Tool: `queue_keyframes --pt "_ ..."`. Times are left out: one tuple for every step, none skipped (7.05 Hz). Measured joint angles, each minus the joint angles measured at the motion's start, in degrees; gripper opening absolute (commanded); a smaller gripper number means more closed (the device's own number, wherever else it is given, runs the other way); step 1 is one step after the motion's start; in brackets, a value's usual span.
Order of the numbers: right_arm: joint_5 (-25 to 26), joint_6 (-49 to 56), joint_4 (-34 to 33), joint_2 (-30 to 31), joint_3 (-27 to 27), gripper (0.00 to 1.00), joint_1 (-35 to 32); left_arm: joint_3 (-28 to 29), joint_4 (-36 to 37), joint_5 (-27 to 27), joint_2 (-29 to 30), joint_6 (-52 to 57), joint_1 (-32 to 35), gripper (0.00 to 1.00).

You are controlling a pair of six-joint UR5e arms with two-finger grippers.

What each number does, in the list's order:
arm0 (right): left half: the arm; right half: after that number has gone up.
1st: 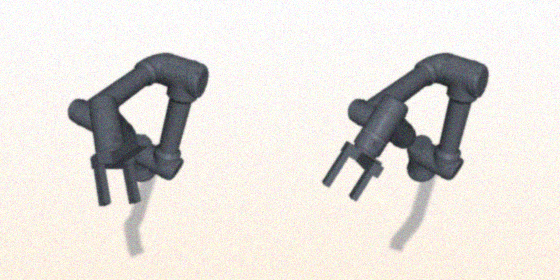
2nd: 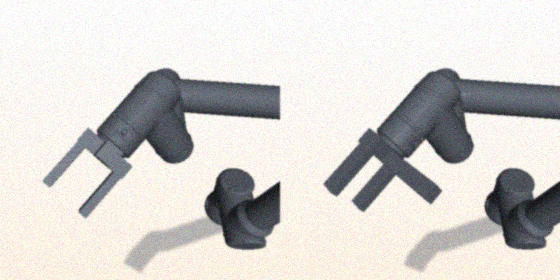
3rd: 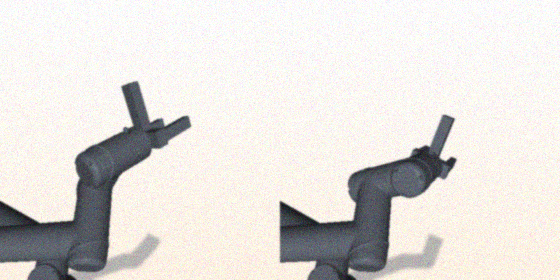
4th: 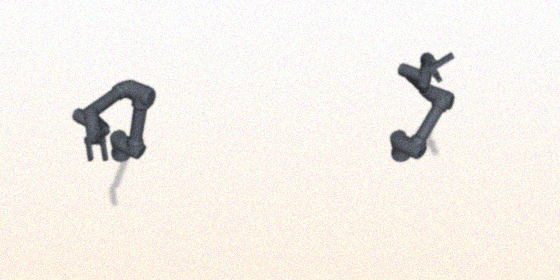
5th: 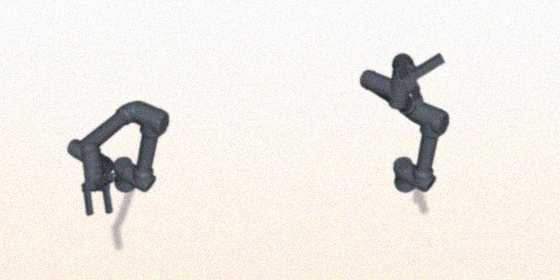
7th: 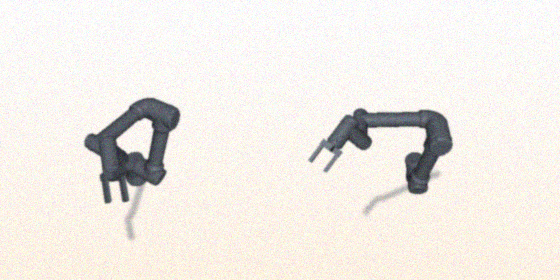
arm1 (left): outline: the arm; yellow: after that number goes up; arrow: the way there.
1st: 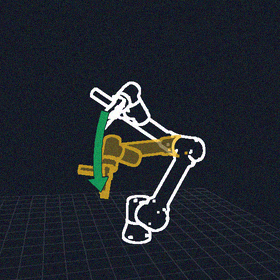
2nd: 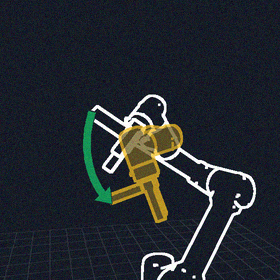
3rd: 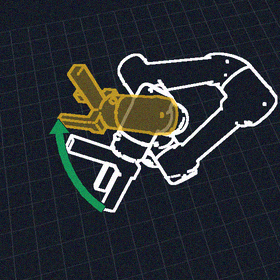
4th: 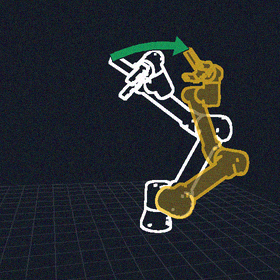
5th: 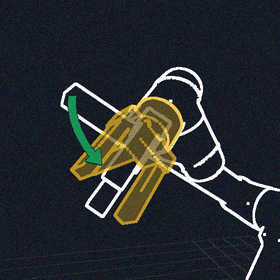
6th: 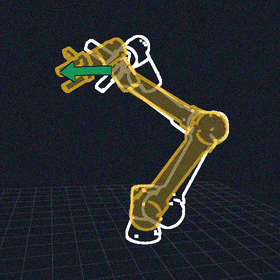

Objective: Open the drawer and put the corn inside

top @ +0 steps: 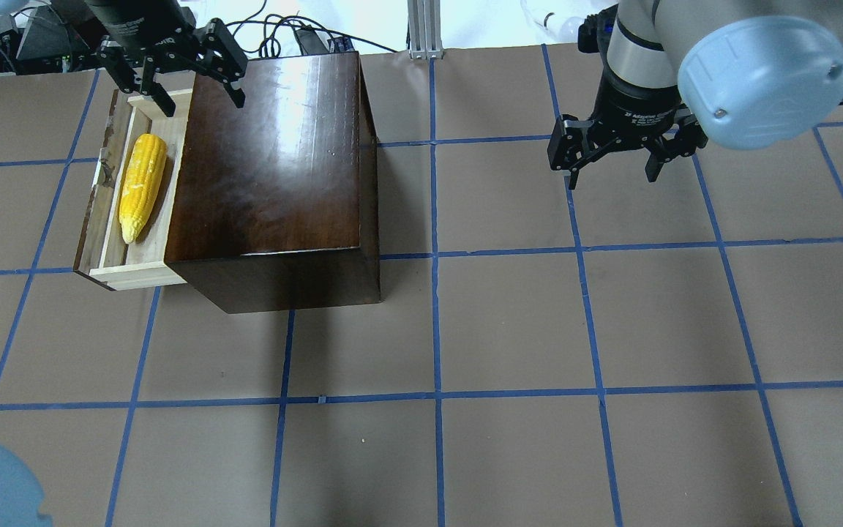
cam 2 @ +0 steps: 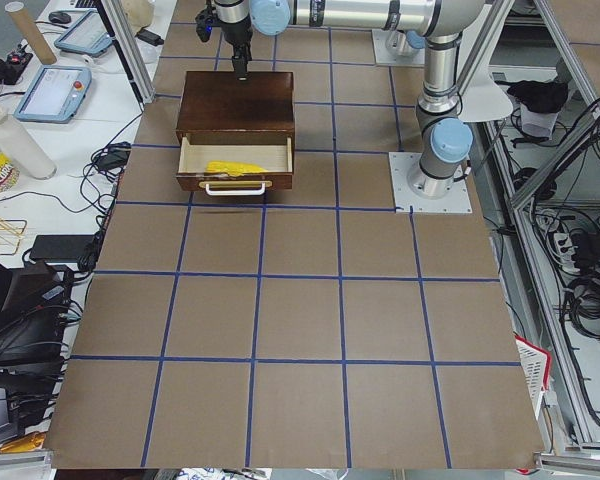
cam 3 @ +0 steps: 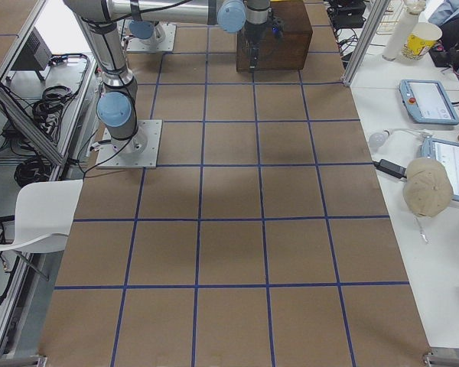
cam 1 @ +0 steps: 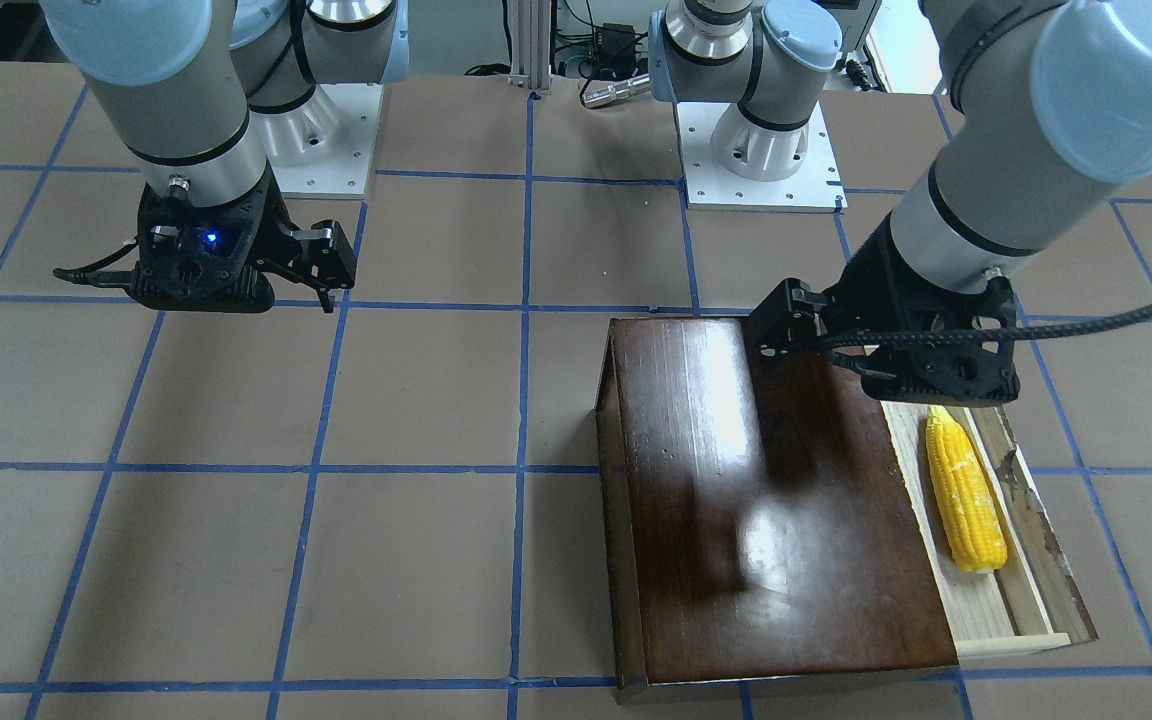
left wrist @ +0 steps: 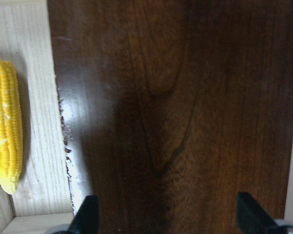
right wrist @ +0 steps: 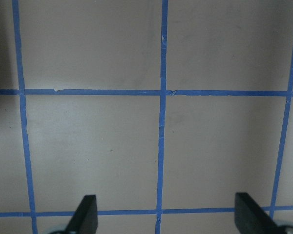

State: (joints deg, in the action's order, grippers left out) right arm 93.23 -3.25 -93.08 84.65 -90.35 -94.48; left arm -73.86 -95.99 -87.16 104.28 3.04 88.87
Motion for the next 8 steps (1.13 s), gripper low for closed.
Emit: queue_keyframes --pt "0.0 0.0 0.0 0.0 0.0 1.0 0.0 -3.0 1.3 -0.9 -1.9 -1.4 0.8 1.0" --pt "0.1 0.0 0.0 0.0 0.0 1.0 0.0 -5.7 2.2 -1.3 -3.6 -3.1 1.5 1.0" --pt "0.1 0.0 0.0 0.0 0.0 1.0 0.0 -8.0 2.7 -1.4 -5.2 -4.0 1.9 1.0" --pt "0.1 0.0 0.0 0.0 0.0 1.0 0.0 -9.8 3.3 -1.5 -6.4 -4.4 2.1 1.0" --pt "0.1 0.0 -0.1 0.0 0.0 1.0 0.0 -11.1 3.8 -1.6 -7.3 -4.4 2.1 1.0" --pt "0.1 0.0 -0.1 0.0 0.0 1.0 0.0 -11.7 4.1 -1.6 -7.9 -4.3 2.1 1.0" --pt "0.1 0.0 0.0 0.0 0.0 1.0 0.0 -12.0 4.2 -1.6 -8.2 -4.3 1.9 1.0" --pt "0.1 0.0 0.0 0.0 0.0 1.0 0.0 -12.1 4.2 -1.5 -8.4 -4.2 1.7 1.0"
